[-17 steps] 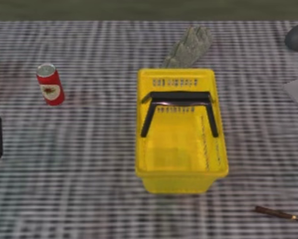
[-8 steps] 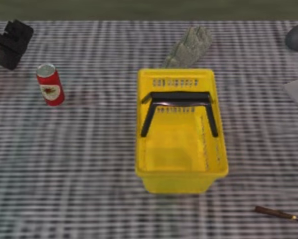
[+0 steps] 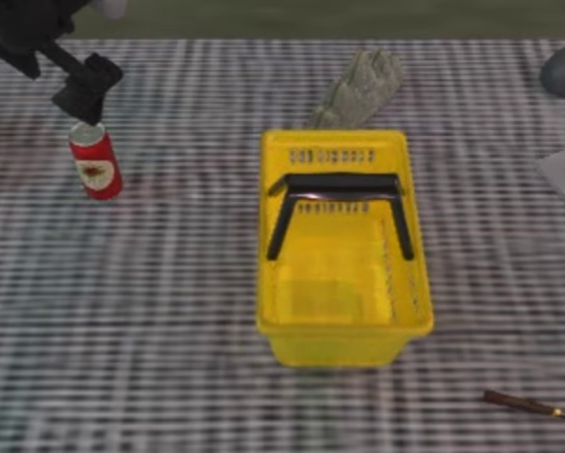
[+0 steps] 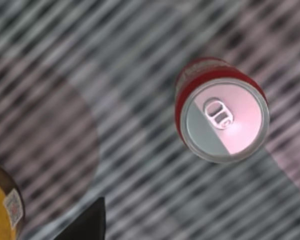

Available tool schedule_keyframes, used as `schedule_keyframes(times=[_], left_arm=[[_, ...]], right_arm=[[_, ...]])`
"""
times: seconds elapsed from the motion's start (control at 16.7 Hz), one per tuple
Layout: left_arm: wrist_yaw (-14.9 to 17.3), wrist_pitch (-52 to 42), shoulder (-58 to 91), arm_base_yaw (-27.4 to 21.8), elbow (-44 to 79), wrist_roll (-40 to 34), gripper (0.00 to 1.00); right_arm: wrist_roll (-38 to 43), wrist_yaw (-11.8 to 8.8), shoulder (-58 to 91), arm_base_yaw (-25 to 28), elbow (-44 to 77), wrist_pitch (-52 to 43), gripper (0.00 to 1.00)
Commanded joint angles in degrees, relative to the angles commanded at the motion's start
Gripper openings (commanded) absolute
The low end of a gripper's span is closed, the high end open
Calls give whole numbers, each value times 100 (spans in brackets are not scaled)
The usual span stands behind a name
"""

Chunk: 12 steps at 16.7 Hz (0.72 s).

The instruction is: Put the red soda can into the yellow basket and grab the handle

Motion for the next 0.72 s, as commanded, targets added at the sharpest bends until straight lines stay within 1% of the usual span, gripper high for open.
schedule_keyframes(times=[0.12, 0.3, 0.42, 0.72], left_arm=[[-56, -388, 760, 5, 703, 196, 100], [-128, -752, 1492, 18, 1389, 376, 100], [-153, -851, 1696, 25, 1585, 424, 100], [-148, -842, 1703, 29, 1574, 419, 100]], right_arm=[[0, 0, 0, 0, 0, 0, 100], [0, 0, 0, 0, 0, 0, 100], [0, 0, 0, 0, 0, 0, 100], [0, 0, 0, 0, 0, 0, 100]])
